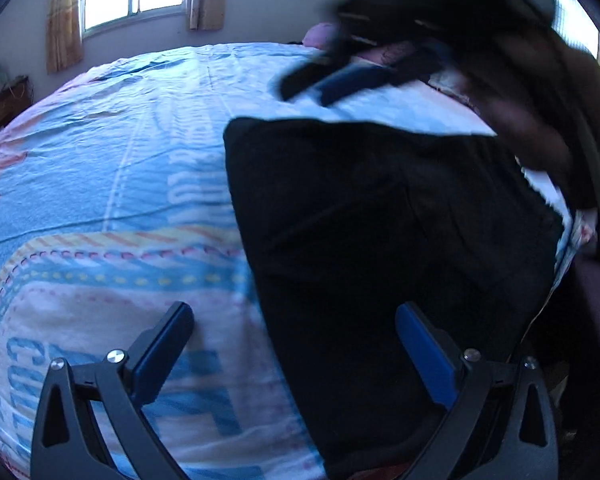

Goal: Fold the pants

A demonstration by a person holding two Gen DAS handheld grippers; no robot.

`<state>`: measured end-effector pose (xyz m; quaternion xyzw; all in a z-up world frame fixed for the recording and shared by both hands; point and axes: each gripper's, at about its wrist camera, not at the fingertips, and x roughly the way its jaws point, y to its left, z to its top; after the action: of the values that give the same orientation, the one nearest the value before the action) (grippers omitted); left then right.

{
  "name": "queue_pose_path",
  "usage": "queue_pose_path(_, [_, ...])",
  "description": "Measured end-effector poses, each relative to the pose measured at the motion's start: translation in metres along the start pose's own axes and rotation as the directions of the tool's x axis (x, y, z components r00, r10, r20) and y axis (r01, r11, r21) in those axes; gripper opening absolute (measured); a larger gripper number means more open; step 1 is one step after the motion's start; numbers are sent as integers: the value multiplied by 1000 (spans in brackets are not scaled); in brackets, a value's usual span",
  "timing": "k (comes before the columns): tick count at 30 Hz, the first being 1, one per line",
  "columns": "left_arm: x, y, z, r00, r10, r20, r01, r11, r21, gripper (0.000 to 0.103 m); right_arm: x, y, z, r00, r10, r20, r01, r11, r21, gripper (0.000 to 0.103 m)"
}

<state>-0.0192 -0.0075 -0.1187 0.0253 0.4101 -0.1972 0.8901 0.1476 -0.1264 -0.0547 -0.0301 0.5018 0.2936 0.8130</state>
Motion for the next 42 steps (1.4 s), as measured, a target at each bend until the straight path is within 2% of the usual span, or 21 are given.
queue_pose_path(4, [0,1,-2,1000,-2,5,2,1000,10,103,36,-5,29,993,76,-94,-73,997,36,47])
queue_pose_path(6, [1,2,-3,1000,-5,11,5,1000,12,103,56,-5,37,974,134,-182,-127,991,49,47])
queue_pose_path(8, [3,0,-4,1000,8,20,-9,999,42,103,67,-5,38,962,162,-219,-153,987,58,47])
queue_pose_path(10, [4,-1,-5,1000,15,26,-16,998,59,103,75,-1,39,955,178,-237,-172,984,45,37])
queue_pose_path(11, [4,-1,-5,999,14,32,-16,998,62,103,75,1,38,961,161,-225,-158,987,34,23])
queue_pose_path(12, [4,-1,-6,999,13,36,-15,998,63,103,76,2,39,966,146,-212,-143,989,28,14])
queue_pose_path(15, [5,-3,-8,998,21,53,-25,997,74,103,82,3,39,978,94,-184,-95,995,3,7])
queue_pose_path(21, [5,-8,-12,996,27,90,-34,996,83,103,91,1,36,990,27,-137,-35,998,-53,6])
queue_pose_path(23, [3,-8,-14,995,27,92,-35,996,86,103,88,-2,37,990,42,-136,-48,998,-44,7])
queue_pose_path(24, [1,-6,-13,996,20,85,-26,997,75,103,83,-5,38,989,61,-135,-66,997,-28,16])
queue_pose_path(26, [-4,-2,-11,997,6,71,-8,999,36,103,56,-13,35,996,52,-72,-52,999,7,34])
queue_pose_path(27, [-8,2,-9,997,2,76,-2,1000,3,103,39,-16,31,998,53,-33,-52,998,22,35])
queue_pose_path(28, [-12,6,-8,996,1,88,1,1000,-19,103,12,-23,22,998,66,22,-67,996,55,35])
queue_pose_path(30, [-22,7,-6,993,-4,120,9,999,-44,103,-23,-31,1,995,61,76,-68,993,101,38])
queue_pose_path(33, [-30,-1,-3,990,-15,142,18,1000,-22,103,-84,-36,-65,986,-27,163,0,987,163,47])
queue_pose_path(35, [-34,-11,-3,987,-23,158,24,1000,-3,103,-105,-34,-109,980,-19,200,-22,979,201,48])
queue_pose_path(38, [-35,-30,-6,986,-71,153,66,997,36,103,-112,-28,-170,974,12,226,-71,964,255,48])
queue_pose_path(40, [-30,-50,-12,985,-110,130,98,990,98,103,-102,-32,-199,977,32,210,-91,956,278,48])
queue_pose_path(42, [-20,-69,-21,990,-107,93,90,981,171,103,-89,-37,-212,979,29,203,-88,953,291,48])
